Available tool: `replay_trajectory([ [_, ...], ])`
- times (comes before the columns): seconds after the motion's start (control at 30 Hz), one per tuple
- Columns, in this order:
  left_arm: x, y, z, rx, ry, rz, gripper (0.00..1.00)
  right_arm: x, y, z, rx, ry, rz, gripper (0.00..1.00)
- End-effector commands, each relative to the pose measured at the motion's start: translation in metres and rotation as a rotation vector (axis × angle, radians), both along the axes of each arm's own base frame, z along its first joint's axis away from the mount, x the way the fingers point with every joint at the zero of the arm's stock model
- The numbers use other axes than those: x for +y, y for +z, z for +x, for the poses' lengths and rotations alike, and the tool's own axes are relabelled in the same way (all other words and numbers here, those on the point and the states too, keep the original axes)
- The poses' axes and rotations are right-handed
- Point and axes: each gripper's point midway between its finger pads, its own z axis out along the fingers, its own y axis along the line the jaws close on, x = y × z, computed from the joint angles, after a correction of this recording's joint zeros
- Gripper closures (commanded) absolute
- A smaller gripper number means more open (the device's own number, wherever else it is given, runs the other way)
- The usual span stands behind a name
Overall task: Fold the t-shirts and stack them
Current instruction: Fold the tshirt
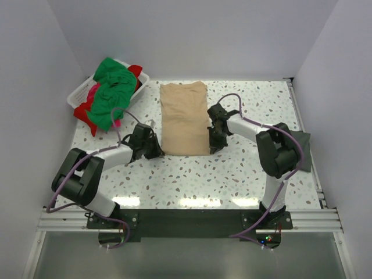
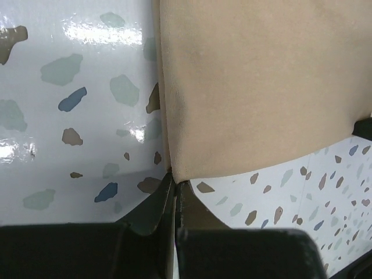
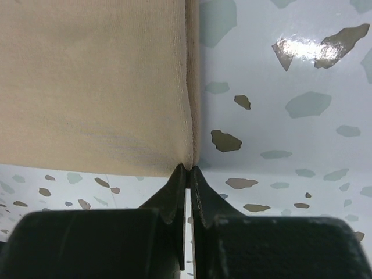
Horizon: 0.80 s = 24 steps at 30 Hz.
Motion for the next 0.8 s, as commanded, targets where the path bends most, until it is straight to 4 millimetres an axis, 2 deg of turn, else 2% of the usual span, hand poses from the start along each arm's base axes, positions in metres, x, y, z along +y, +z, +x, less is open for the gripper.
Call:
replay_trajectory([
  [0.0,0.003,0.014,-0.004,-0.035,-0.008,-0.01,1.0,-0.014,0.014,-0.011,0.005,0.006,-0.037,1.0],
  [0.17,-0.005,0.026,-0.016,-0.051,-0.077,-0.047,1.0,-0.016,0.031,-0.024,0.015,0.015,-0.011,1.0],
  [0.3,-0.005,0.038,-0.029,-0.052,-0.131,-0.049,1.0,-0.02,0.041,-0.042,0.041,0.022,0.004,1.0],
  [0.43,0.003,0.046,-0.043,-0.046,-0.172,-0.006,1.0,-0.025,0.051,-0.064,0.072,0.033,0.018,1.0],
  [0.5,0.008,0.049,-0.056,-0.021,-0.188,0.004,1.0,-0.03,0.054,-0.077,0.096,0.034,0.015,1.0],
  [0.57,0.008,0.055,-0.065,-0.016,-0.207,-0.007,1.0,-0.033,0.065,-0.088,0.091,0.027,0.027,1.0],
  [0.77,0.007,0.09,-0.097,-0.035,-0.232,-0.057,1.0,-0.027,0.096,-0.122,0.071,0.037,0.04,1.0],
])
